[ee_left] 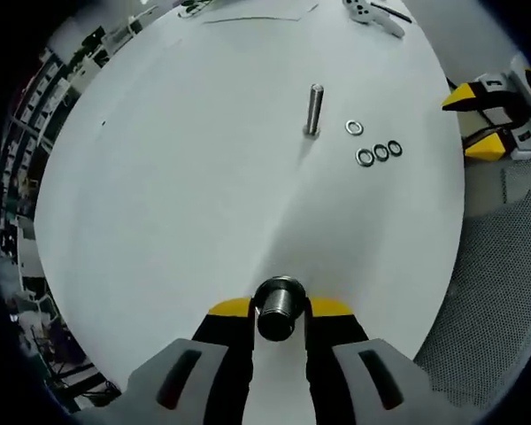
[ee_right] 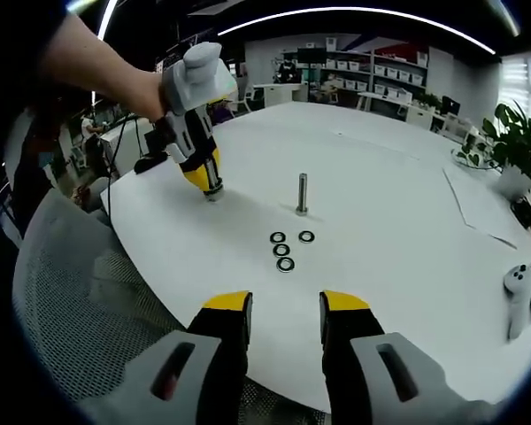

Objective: Place the washer onto the threaded stud by aligning its center hole with the stud, sliding it down to the base, and recovering from edge contact or off-axis alignment until the washer reaches the visible bottom stop.

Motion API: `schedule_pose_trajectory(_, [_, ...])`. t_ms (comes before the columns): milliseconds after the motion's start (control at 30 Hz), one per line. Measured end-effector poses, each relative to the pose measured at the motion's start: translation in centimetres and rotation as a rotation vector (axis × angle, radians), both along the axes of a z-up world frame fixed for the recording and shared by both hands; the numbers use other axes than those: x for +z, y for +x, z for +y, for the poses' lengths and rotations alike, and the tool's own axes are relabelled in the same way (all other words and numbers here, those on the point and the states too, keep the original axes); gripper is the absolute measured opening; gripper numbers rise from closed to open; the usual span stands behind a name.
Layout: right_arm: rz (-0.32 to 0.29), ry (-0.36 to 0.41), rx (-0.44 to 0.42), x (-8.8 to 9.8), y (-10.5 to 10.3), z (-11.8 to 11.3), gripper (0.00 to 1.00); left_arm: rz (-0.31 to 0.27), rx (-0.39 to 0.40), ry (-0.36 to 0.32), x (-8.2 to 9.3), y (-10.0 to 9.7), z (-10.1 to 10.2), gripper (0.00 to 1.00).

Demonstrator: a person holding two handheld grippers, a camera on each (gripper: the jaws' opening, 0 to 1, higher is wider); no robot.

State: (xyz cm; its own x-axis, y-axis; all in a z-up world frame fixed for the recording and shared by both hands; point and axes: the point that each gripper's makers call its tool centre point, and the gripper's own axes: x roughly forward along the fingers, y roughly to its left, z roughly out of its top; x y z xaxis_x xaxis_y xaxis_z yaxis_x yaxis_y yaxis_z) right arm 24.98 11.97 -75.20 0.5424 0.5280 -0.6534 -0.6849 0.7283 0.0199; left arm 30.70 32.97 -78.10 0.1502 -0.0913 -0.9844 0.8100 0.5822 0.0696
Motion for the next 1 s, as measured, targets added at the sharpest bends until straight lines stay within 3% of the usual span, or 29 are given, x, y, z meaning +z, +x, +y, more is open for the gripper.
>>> schedule_pose_trajectory(400, [0.012,-0.02,0.005,-0.3,-0.2,-0.1,0.33,-0.004,0.023,-0.034,-0.4,0.3,0.1,0.2])
schedule_pose_trajectory(733, [0.022,-0.029,0.014,-0.5,-0.4,0.0,0.33,-0.01,0.079,-0.112,-0.2,0.1,0.2,0.21])
schedule_pose_trajectory(833, [0.032,-0.036,0.017,-0.7,-0.5,-0.1,0.33,-0.032,0.131,-0.16,0.2,0.3,-0.1,0.22])
schedule_pose_trajectory(1000, [0.033,-0.039,0.034,-0.8,-0.7,0.1,0.33,-0.094,0.171,-0.178,1.2,0.1,0.2,0.25])
